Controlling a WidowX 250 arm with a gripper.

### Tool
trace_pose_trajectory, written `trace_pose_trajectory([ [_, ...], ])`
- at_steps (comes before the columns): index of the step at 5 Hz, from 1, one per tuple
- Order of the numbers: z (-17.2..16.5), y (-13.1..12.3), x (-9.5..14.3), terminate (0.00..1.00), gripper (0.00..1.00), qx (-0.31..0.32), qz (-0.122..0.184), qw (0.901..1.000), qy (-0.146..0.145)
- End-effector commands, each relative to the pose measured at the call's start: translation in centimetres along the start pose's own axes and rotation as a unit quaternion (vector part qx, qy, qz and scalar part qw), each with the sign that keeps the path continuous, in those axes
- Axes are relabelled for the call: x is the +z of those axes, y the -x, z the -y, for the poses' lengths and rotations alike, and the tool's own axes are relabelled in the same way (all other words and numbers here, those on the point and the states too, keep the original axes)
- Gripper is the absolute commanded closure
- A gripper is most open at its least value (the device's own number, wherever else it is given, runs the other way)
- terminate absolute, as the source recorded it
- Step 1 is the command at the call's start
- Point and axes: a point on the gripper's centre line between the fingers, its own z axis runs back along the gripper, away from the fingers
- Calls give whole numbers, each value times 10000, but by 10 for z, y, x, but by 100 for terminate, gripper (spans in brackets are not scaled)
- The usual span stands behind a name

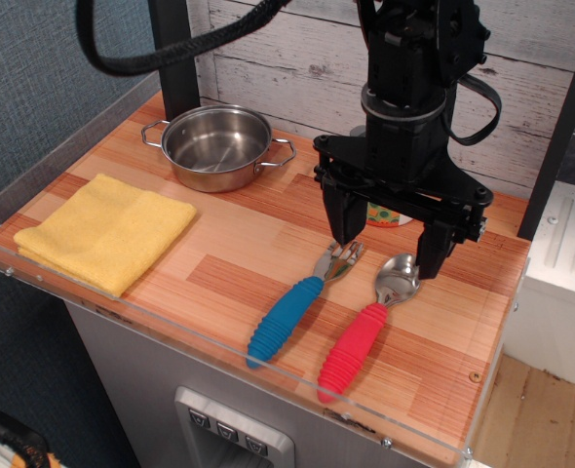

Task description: Move the yellow cloth near the blue fork

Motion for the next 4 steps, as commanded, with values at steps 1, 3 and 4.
trace_pose_trajectory([
  [1, 0, 0, 0, 0, 0, 0, 0, 10000, 0],
  [3, -39, 6, -6, 0, 0, 377, -178, 9991, -84],
  [4, -70, 14, -12, 0, 0, 522, -382, 9973, -352],
])
